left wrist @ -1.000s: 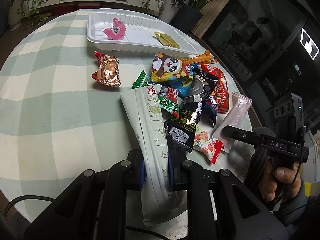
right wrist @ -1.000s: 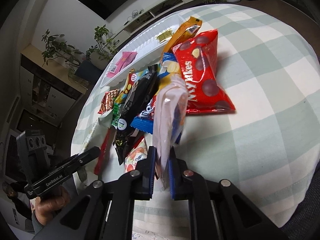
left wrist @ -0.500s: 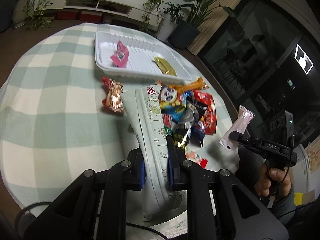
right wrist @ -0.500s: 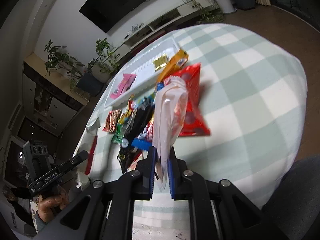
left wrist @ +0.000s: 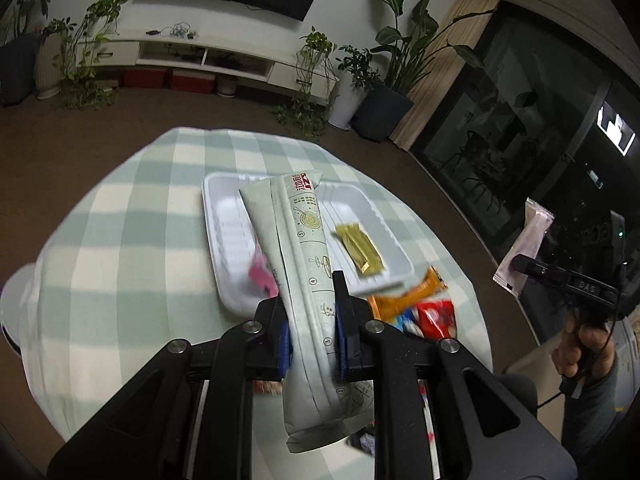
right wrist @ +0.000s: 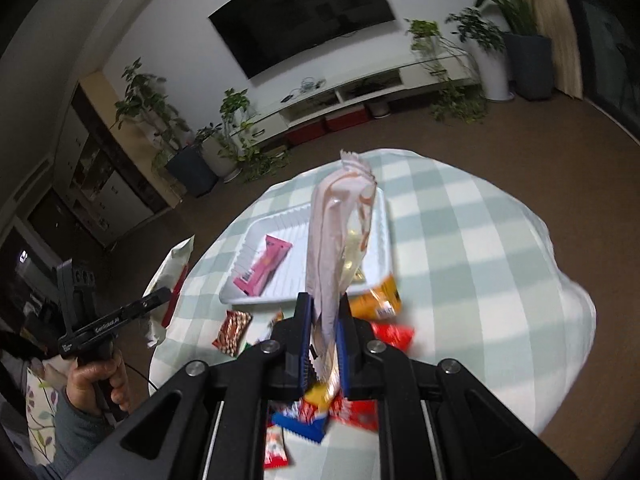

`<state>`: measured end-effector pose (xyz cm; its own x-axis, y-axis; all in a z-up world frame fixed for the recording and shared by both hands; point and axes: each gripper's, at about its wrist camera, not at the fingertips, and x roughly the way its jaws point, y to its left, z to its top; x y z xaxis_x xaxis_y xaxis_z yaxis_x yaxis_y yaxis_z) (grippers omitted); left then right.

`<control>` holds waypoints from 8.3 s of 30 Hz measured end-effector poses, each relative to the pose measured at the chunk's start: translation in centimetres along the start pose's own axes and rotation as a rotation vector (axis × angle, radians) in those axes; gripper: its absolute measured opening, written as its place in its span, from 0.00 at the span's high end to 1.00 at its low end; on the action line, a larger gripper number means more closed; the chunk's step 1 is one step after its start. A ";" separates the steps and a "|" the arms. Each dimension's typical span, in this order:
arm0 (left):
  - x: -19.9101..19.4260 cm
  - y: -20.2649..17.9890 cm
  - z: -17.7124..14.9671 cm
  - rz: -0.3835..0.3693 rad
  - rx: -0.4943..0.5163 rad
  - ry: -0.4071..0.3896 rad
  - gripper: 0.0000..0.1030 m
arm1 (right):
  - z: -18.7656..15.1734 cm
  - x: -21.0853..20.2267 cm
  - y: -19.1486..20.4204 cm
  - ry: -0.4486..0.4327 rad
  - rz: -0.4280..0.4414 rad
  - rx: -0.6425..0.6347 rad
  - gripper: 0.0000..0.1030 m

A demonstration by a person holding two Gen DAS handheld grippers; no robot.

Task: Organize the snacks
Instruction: 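Carry both packets over the tray and release them inside, then withdraw both tools from the tray back toward the remaining snacks, then grasp the red-gold heart candy with the left tool while the right tool grasps the fruit candy packet, then carry both candies over the tray and open both tools to drop them, then move both tools back to the snack pile, left tool reaching the black packet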

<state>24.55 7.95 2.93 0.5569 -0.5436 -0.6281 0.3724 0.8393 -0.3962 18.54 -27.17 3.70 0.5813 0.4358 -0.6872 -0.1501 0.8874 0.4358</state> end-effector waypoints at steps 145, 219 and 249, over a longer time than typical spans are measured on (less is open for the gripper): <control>11.0 1.8 -7.8 0.312 0.194 0.314 0.75 | -19.5 5.1 7.6 0.327 -0.061 -0.298 0.60; 21.9 -2.3 2.4 0.211 0.177 0.222 0.73 | 3.8 20.3 -1.8 0.297 -0.171 -0.130 0.67; 13.8 -5.3 0.6 0.160 0.231 0.126 0.03 | 5.1 12.5 -1.5 0.090 -0.117 -0.043 0.13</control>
<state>30.70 -4.03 -3.22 0.5312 -0.3867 -0.7538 0.4542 0.8811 -0.1319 30.11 -23.82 -2.61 0.5228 0.3393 -0.7820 -0.1212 0.9376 0.3258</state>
